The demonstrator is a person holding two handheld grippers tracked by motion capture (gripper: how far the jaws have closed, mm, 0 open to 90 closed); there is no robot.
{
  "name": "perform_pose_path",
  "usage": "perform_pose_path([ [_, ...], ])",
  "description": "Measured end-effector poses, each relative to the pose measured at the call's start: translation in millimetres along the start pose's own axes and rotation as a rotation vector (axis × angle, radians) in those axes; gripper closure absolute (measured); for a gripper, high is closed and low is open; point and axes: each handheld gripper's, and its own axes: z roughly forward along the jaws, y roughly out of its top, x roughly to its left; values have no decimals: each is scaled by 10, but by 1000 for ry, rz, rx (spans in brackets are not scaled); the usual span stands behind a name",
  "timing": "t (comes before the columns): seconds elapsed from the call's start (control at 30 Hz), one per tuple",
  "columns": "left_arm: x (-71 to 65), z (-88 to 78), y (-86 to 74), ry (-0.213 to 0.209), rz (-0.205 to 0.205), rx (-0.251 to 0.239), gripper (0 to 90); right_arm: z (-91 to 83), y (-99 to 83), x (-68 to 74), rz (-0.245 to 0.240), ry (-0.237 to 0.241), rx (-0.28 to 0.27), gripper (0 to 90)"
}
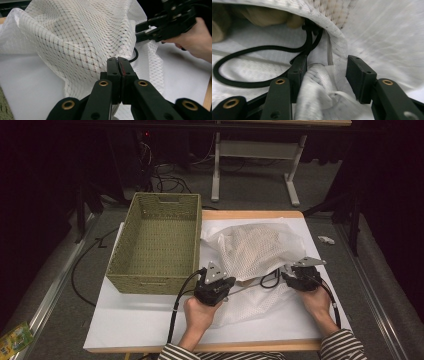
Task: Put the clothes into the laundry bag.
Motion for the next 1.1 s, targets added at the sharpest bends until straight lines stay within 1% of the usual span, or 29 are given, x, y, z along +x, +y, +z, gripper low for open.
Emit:
perform_pose_path([
  [0.07, 7, 6, -3, 9, -2, 3, 885, 74, -11, -16, 7, 13, 32, 582],
  [0.1, 11, 6, -3, 12, -1, 5, 884, 75, -18, -33, 17, 35, 35, 643],
  [0.2, 13, 14, 1, 14, 2, 7, 884, 44, -21, -53, -6, 62, 62, 802],
  [0.23, 11, 16, 2, 14, 3, 7, 885, 31, -26, -61, -18, 70, 66, 831],
  [0.27, 9, 16, 2, 15, 4, 4, 885, 8, -34, -67, -26, 69, 66, 839],
  [0.37, 10, 0, 8, 20, -2, -8, 885, -142, -87, -85, -42, 99, 24, 841],
  [0.53, 28, -51, 30, 33, 4, -16, 886, -545, -280, -164, -55, 120, -57, 835],
  [0.57, 30, -55, 29, 36, 2, -18, 885, -615, -332, -185, -53, 123, -64, 835],
  [0.63, 29, -60, 13, 40, 8, -7, 885, -734, -438, -228, -52, 120, -73, 833],
  [0.67, 24, -56, -5, 43, 12, 1, 885, -776, -494, -253, -48, 127, -77, 832],
  [0.73, 12, -44, -63, 41, 20, 26, 883, -822, -599, -287, -41, 139, -71, 828],
  [0.77, 12, -44, -63, 41, 20, 26, 879, -823, -651, -297, -37, 151, -62, 826],
  [0.8, -3, -25, -116, 44, 21, 43, 878, -816, -677, -295, -37, 161, -57, 824],
  [0.87, -12, -3, -176, 47, 23, 66, 872, -781, -723, -268, -45, 165, -40, 814],
  [0.97, -12, 27, -253, 45, 27, 103, 842, -730, -737, -229, -45, 178, -28, 769],
  [1.03, -15, 32, -289, 54, 35, 116, 831, -731, -727, -212, -47, 181, -39, 740],
  [1.1, -14, 23, -306, 55, 32, 108, 818, -760, -714, -195, -52, 175, -65, 728],
])
